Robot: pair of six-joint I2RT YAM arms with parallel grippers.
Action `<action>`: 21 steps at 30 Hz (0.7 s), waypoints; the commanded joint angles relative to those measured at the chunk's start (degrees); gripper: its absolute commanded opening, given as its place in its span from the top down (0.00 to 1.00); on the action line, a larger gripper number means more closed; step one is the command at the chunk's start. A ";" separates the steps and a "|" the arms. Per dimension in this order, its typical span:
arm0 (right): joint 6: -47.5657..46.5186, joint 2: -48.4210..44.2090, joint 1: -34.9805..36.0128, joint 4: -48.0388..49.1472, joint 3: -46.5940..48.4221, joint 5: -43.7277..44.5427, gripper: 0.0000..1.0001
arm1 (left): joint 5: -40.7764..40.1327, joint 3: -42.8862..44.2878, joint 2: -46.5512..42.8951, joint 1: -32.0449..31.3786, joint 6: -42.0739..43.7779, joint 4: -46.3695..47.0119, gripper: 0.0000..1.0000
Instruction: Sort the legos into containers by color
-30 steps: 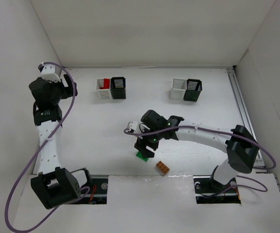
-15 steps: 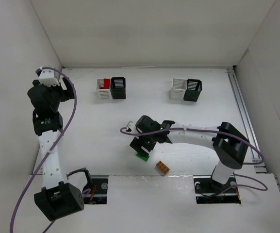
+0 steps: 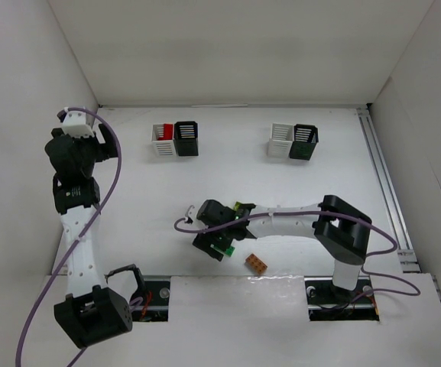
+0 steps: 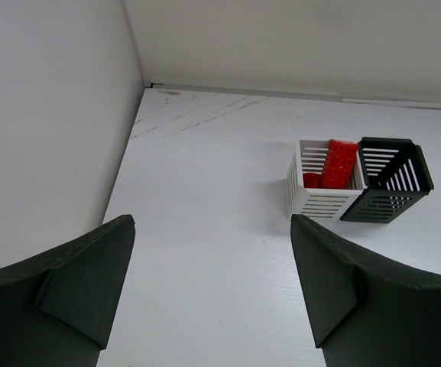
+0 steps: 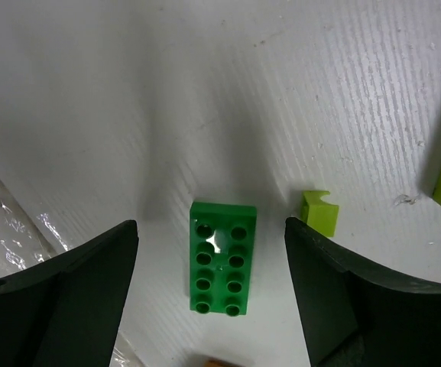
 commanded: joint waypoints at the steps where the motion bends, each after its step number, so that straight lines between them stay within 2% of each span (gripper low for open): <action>1: 1.38 0.75 -0.32 0.69 1.18 3.44 0.18 | -0.63 -0.38 -2.19 0.06 0.87 2.28 0.20; 6: 1.38 0.22 -0.32 0.70 -0.75 3.97 0.20 | -0.63 -0.90 -2.19 0.06 1.40 2.80 0.20; 10: 0.16 0.74 -0.32 -0.01 -0.76 3.97 0.31 | -0.63 -0.38 -1.66 0.06 2.01 3.33 0.20; 11: 0.15 0.74 -0.32 -0.01 -0.76 3.97 0.38 | -0.63 -0.38 -1.66 0.06 2.01 3.33 0.20; 14: -0.38 1.87 0.21 -1.40 0.47 3.97 0.49 | -0.63 -0.38 -1.66 0.06 2.54 3.33 0.20; 16: -0.38 2.93 0.21 -2.20 1.17 2.75 0.51 | -1.16 -0.38 -1.66 0.06 3.07 3.86 0.20; 20: -0.38 5.22 0.21 -4.22 1.88 0.82 0.65 | -1.16 -0.38 -1.66 0.06 3.07 3.86 0.20; 21: -0.38 5.75 0.21 -4.22 1.88 0.81 0.74 | -1.16 -0.38 -1.66 0.06 3.07 3.86 0.20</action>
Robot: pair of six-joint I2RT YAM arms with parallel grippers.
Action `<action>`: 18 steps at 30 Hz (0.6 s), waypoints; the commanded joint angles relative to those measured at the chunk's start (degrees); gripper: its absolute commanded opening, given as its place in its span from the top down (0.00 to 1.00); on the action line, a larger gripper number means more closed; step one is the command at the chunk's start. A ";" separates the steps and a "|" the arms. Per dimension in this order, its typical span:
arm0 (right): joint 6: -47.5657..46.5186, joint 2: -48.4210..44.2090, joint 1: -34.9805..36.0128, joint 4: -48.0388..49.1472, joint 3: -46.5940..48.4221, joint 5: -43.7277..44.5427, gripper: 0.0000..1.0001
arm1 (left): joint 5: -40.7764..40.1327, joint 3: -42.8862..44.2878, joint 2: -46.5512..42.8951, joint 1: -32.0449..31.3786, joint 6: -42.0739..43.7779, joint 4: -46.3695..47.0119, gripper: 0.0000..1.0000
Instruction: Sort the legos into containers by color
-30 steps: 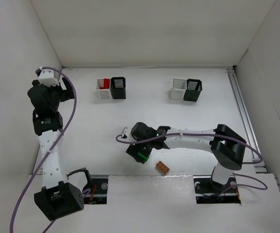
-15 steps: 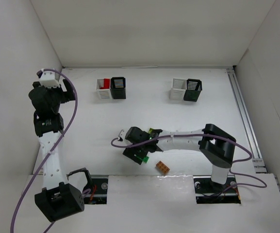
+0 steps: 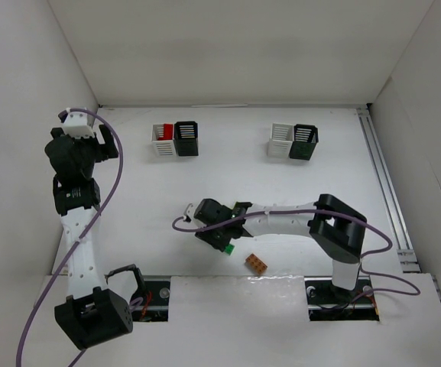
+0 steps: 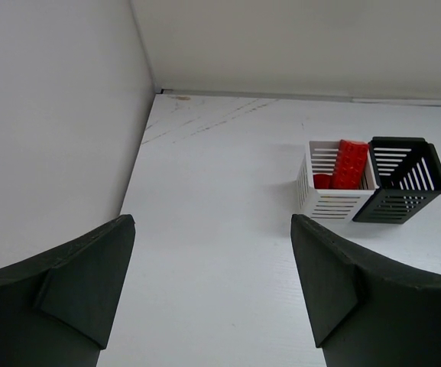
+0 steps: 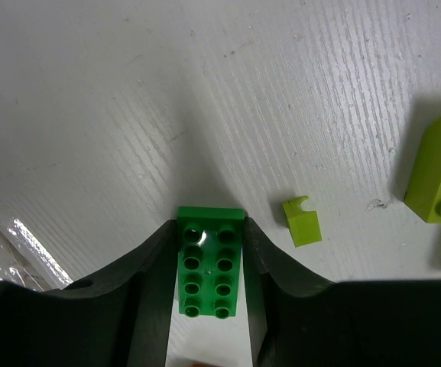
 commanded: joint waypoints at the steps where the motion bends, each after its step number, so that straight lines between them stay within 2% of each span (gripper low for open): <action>1: 0.36 3.61 0.25 -3.22 0.15 -2.45 0.79 | -0.44 -0.37 -1.03 0.06 0.62 3.77 0.20; 3: 0.36 3.61 0.25 -3.22 0.16 -2.45 0.91 | -0.44 -0.38 -1.03 0.06 0.62 3.77 0.20; 4: -0.16 3.61 0.25 -3.22 0.16 -1.84 1.00 | -0.44 -0.90 -1.03 0.06 0.62 3.77 0.20; 7: -1.39 0.99 0.25 -3.83 1.29 -1.83 1.00 | 0.34 -0.91 -1.03 0.06 0.62 3.77 0.20; 12: -3.23 -7.71 -0.44 -5.67 1.83 -1.22 1.00 | 7.19 -2.04 -1.03 0.06 1.15 0.43 0.20; 15: -3.24 -12.73 -4.04 -7.43 4.19 -0.07 1.00 | 8.53 -2.66 -2.17 0.06 1.94 -0.44 0.19; 18: -3.76 -14.93 -11.41 -8.75 8.84 0.45 1.00 | 8.53 -3.19 -2.17 -3.17 1.94 -0.44 0.18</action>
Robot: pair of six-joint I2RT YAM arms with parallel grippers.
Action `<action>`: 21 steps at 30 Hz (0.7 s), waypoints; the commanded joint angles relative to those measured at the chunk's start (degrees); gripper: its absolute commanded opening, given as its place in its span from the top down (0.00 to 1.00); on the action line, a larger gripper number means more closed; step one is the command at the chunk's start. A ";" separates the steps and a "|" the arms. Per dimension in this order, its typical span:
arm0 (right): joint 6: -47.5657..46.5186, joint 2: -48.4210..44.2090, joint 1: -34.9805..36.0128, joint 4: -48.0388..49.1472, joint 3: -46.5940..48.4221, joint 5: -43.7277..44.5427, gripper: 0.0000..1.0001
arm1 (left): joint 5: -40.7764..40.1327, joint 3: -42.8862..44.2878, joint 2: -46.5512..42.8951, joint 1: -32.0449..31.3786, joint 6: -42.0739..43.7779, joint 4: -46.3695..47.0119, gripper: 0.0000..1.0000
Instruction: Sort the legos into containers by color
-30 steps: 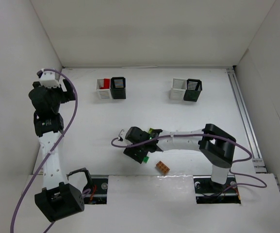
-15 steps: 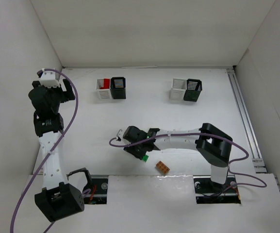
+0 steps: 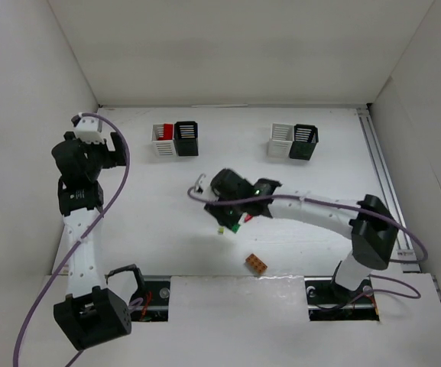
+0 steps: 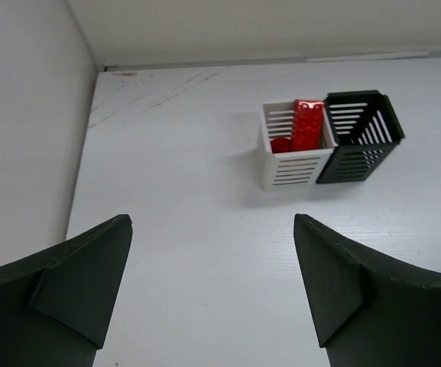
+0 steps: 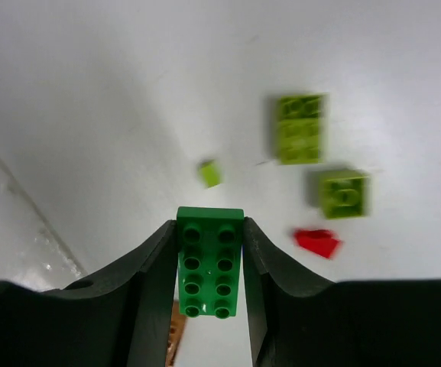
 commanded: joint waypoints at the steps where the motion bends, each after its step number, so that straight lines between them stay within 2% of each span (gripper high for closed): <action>1: -0.88 -4.33 -11.15 -1.84 7.60 1.50 1.00 | 2.47 -0.48 -2.02 -3.10 0.80 1.04 0.16; 4: -0.88 -3.54 -19.78 -3.43 15.51 -0.34 1.00 | 3.09 -0.48 -1.50 -6.43 -0.34 1.04 0.12; 5: -0.88 -2.41 -25.82 -3.44 17.45 -0.86 1.00 | 3.09 -0.48 -1.49 -7.23 -0.34 1.04 0.08; 8: -1.50 1.54 -34.64 -3.96 25.62 -3.24 1.00 | 3.09 0.57 0.35 -9.08 -0.95 2.35 0.00; 9: -2.02 4.34 -39.80 -4.49 30.34 -4.55 1.00 | 3.09 1.62 1.92 -9.78 -0.96 2.36 0.00; 12: -2.02 8.92 -47.99 -5.11 37.39 -8.06 1.00 | 3.09 3.38 3.95 -10.84 -1.48 2.36 0.00; 16: -2.02 14.99 -53.21 -4.94 45.93 -10.27 1.00 | 2.56 5.93 6.07 -11.54 -1.48 2.36 0.00; 21: -1.50 17.98 -55.58 -1.42 45.94 -10.27 0.98 | 2.56 7.16 7.30 -11.54 -0.96 2.36 0.00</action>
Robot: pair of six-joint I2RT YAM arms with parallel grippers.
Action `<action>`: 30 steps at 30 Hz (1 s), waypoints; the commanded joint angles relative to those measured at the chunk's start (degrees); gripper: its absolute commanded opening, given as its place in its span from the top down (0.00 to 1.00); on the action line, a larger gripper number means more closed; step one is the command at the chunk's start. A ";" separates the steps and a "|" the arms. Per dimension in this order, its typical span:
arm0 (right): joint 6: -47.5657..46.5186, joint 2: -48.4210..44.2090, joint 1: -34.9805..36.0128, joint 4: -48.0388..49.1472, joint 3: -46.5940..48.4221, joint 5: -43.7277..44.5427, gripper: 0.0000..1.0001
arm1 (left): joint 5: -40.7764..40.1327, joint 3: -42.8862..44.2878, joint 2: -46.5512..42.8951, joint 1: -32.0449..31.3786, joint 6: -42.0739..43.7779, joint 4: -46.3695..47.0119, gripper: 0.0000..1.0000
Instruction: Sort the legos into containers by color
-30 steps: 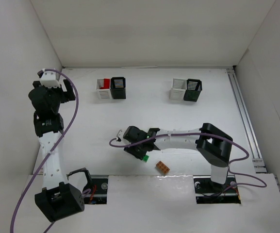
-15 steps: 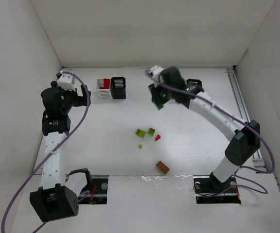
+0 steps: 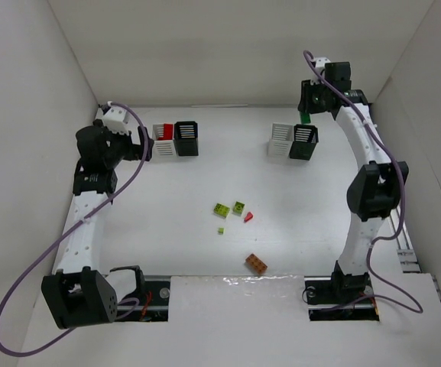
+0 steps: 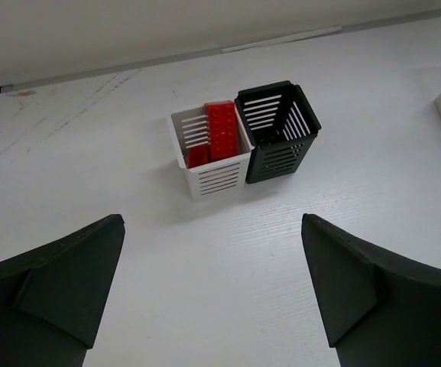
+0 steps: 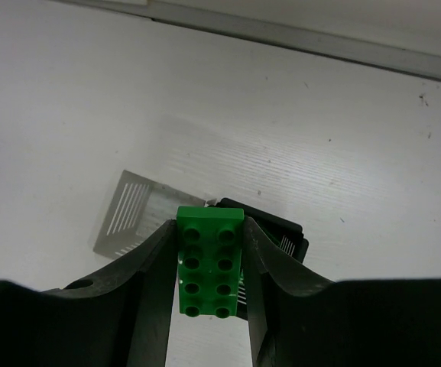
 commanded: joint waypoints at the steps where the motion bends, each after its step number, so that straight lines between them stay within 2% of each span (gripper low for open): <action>1: 0.73 -0.19 0.48 2.58 1.79 -2.69 0.98 | 0.29 3.56 0.08 -0.14 -0.24 2.27 0.00; 6: 1.26 -0.81 -0.05 7.42 -4.35 -2.08 0.96 | 0.29 3.56 0.09 -0.14 -0.24 2.27 0.00; 17: 1.26 -0.28 -1.72 11.11 -9.02 -2.07 0.91 | 0.81 3.03 0.61 -0.14 -0.24 2.98 0.00; 19: 0.74 -0.28 -1.72 11.73 -9.89 -2.07 0.87 | 0.81 3.03 0.61 -0.14 -0.24 2.98 0.00; 24: 0.21 -0.81 -1.72 12.52 -11.49 -1.55 0.69 | 0.81 3.56 1.67 -0.14 0.29 2.98 0.00; 27: 0.21 -0.81 -2.24 12.52 -12.01 -1.55 0.63 | 0.81 3.56 2.20 -0.74 0.29 2.98 0.00; 28: 0.21 -1.42 -2.25 12.52 -12.54 -1.55 0.54 | 0.81 3.56 2.20 -0.75 0.29 2.98 0.00; 29: 0.21 -1.43 -2.25 12.52 -12.54 -2.16 0.50 | 0.81 4.08 2.20 -1.27 0.81 2.98 0.00; 30: 0.21 -2.56 -2.25 12.52 -12.54 -2.86 0.42 | 0.81 4.09 2.72 -1.28 0.82 2.98 0.00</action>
